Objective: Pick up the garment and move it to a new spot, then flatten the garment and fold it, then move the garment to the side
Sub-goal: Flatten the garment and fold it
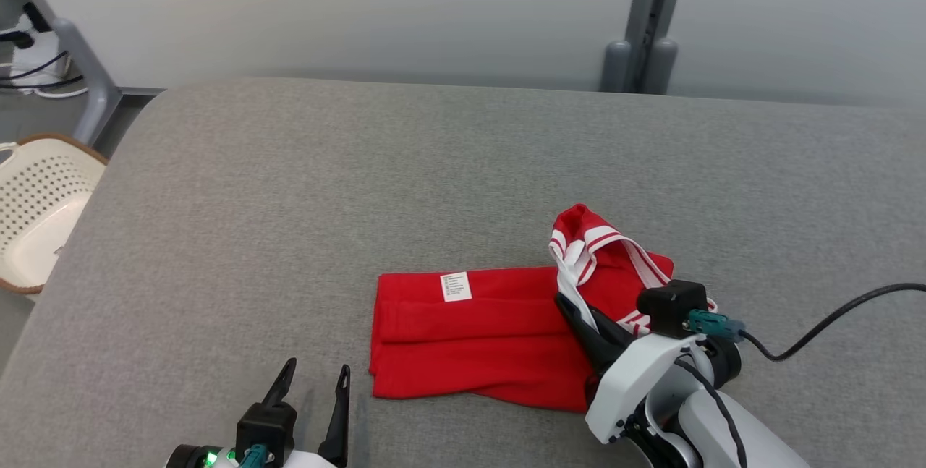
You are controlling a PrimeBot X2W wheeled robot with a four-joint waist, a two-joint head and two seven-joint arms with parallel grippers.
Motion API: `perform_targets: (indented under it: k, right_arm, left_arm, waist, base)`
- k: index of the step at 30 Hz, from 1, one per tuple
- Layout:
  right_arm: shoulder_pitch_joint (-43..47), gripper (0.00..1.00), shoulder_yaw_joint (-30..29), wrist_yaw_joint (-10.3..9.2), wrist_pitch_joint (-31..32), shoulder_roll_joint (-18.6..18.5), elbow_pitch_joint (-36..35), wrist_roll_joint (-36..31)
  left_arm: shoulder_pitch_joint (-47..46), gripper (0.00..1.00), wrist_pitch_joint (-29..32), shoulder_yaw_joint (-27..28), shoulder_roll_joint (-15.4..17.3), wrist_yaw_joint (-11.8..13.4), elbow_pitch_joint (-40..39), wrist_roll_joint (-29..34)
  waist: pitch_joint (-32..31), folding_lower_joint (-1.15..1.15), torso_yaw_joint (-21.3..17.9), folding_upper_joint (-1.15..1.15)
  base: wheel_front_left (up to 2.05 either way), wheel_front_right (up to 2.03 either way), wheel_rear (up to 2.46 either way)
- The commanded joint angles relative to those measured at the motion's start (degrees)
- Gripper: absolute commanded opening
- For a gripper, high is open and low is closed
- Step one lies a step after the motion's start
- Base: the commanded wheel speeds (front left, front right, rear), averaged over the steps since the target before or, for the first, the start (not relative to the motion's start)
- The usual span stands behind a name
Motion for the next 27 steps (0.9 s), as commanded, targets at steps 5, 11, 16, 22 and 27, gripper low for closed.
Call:
perform_targets:
  k: [5, 11, 16, 22, 27]
  right_arm:
    - [-2.04, 0.0, 2.71, 0.0, -0.3, 0.74, 1.71, 0.94]
    - [-4.12, 0.0, 4.95, 0.0, -1.78, 1.45, 5.41, 2.35]
    - [-5.92, 0.0, 7.01, 0.0, -3.05, 1.58, 8.04, 3.56]
    - [-7.95, 0.0, 9.54, 0.0, -4.58, 1.57, 10.38, 5.87]
    - [-9.38, 0.5, 10.51, 0.0, -6.18, 1.55, 12.99, 7.31]
  left_arm:
    - [-0.37, 1.0, -0.25, -1.08, 0.24, 0.03, 0.11, -0.68]
    - [-0.2, 1.0, -0.24, -2.39, 0.23, 0.41, 0.21, -1.22]
    - [-0.23, 1.0, -0.24, -3.23, 0.22, 0.58, 0.19, -1.46]
    - [-0.3, 1.0, -0.25, -3.78, 0.21, 0.57, 0.22, -1.55]
    - [0.07, 1.0, -0.25, -3.73, 0.21, 0.74, 0.01, -1.63]
  waist:
    - [0.41, 0.0, 5.05, 0.0]
    - [0.71, 0.0, 9.89, 0.0]
    - [0.93, 0.0, 13.56, 0.0]
    - [1.13, 0.0, 17.03, 0.0]
    - [1.21, 0.0, 18.07, 0.0]
  base:
    - [0.0, 0.0, 0.0]
    - [0.0, 0.0, 0.0]
    - [0.0, 0.0, 0.0]
    - [0.0, 0.0, 0.0]
    - [0.0, 0.0, 0.0]
